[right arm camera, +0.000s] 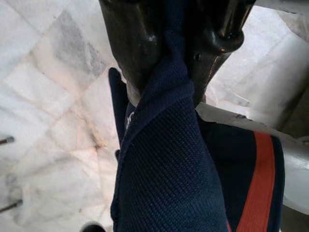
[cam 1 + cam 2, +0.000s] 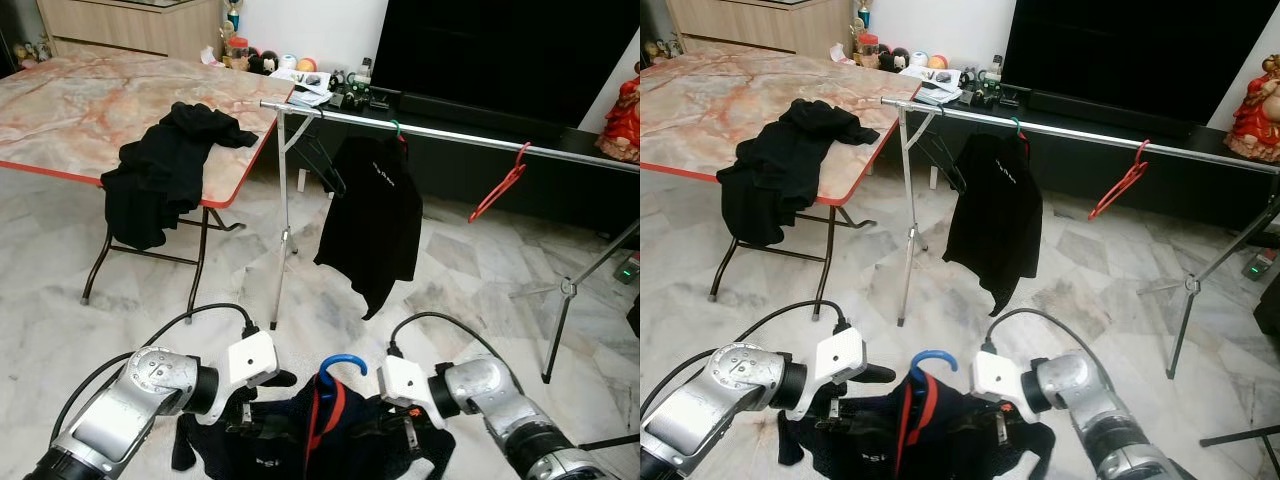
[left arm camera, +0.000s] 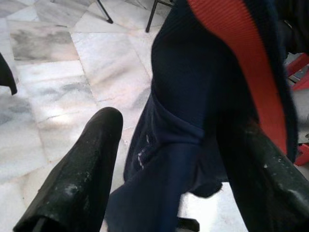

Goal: Hang hanger

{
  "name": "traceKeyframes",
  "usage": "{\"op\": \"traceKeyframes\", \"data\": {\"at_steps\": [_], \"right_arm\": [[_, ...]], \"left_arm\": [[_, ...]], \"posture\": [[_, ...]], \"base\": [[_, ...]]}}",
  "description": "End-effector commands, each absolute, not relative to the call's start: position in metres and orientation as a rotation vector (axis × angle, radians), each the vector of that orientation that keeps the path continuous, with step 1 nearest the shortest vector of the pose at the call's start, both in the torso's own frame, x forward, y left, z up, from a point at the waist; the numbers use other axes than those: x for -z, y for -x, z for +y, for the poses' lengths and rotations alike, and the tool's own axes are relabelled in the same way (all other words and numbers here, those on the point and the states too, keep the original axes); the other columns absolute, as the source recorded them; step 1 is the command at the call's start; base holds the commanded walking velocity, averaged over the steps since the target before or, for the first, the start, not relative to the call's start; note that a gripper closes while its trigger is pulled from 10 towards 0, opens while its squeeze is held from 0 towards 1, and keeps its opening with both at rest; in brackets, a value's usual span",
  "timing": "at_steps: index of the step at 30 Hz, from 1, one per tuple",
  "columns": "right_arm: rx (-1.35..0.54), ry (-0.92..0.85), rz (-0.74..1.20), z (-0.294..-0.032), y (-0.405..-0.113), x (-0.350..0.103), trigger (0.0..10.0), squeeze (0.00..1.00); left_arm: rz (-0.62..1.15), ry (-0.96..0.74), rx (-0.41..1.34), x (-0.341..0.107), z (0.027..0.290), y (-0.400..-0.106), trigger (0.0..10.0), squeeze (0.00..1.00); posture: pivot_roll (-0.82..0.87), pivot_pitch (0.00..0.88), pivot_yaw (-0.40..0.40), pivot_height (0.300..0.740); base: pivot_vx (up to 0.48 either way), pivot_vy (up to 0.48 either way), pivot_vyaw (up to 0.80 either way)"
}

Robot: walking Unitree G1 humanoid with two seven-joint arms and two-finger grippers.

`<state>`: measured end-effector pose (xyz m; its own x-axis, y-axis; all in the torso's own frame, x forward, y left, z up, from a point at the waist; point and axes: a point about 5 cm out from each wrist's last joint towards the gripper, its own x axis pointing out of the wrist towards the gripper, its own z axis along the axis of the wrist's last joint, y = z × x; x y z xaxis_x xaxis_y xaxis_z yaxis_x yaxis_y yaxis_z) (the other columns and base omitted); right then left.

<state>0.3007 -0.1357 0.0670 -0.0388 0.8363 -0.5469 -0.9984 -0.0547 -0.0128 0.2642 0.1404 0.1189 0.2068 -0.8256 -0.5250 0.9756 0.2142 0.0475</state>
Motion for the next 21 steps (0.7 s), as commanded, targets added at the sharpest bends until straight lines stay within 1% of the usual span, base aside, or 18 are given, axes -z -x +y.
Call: {"op": "traceKeyframes", "data": {"at_steps": [1,5,6,8,9,18,19,20,21], "right_arm": [[-1.595,0.474,0.377,-0.1309,-0.3027,-0.0746,0.0,0.00],[-1.595,0.471,0.373,-0.1284,-0.3029,-0.0746,0.0,0.00],[-1.595,0.470,0.372,-0.1281,-0.3029,-0.0747,0.0,0.00],[-1.583,0.469,0.367,-0.1281,-0.3040,-0.0754,0.0,0.00],[-1.578,0.469,0.365,-0.1282,-0.3046,-0.0759,0.0,0.00],[-1.544,0.465,0.345,-0.1295,-0.3098,-0.0818,0.0,0.00],[-1.542,0.464,0.341,-0.1292,-0.3104,-0.0824,0.0,0.00],[-1.538,0.461,0.337,-0.1287,-0.3111,-0.0832,0.0,0.00],[-1.538,0.461,0.337,-0.1287,-0.3111,-0.0832,0.0,0.00]], "left_arm": [[0.433,-0.418,1.313,-0.1172,0.1363,-0.2629,10.0,0.00],[0.431,-0.412,1.310,-0.1169,0.1353,-0.2637,9.9,0.00],[0.432,-0.409,1.312,-0.1169,0.1352,-0.2637,8.8,0.00],[0.438,-0.408,1.316,-0.1158,0.1350,-0.2634,0.4,0.00],[0.446,-0.405,1.321,-0.1149,0.1348,-0.2629,0.0,0.00],[0.474,-0.395,1.370,-0.1118,0.1315,-0.2566,0.0,0.00],[0.475,-0.393,1.373,-0.1116,0.1312,-0.2562,0.2,0.00],[0.476,-0.392,1.374,-0.1114,0.1310,-0.2559,0.8,0.00],[0.476,-0.392,1.374,-0.1114,0.1310,-0.2559,0.8,0.00]], "posture": [[0.14,0.000,-0.117,0.740],[0.13,0.000,-0.116,0.740],[0.13,0.000,-0.115,0.740],[0.13,0.000,-0.115,0.740],[0.13,0.000,-0.115,0.740],[0.13,0.000,-0.117,0.740],[0.13,0.000,-0.117,0.740],[0.13,0.000,-0.117,0.740],[0.13,0.000,-0.117,0.740]], "base": [[0.000,0.000,0.00],[0.000,0.000,0.00],[0.000,0.000,0.00],[0.000,0.000,0.00],[0.000,0.000,0.00],[0.000,0.000,0.00],[0.000,0.000,0.00],[0.000,0.000,0.00],[0.000,0.000,0.00]]}}
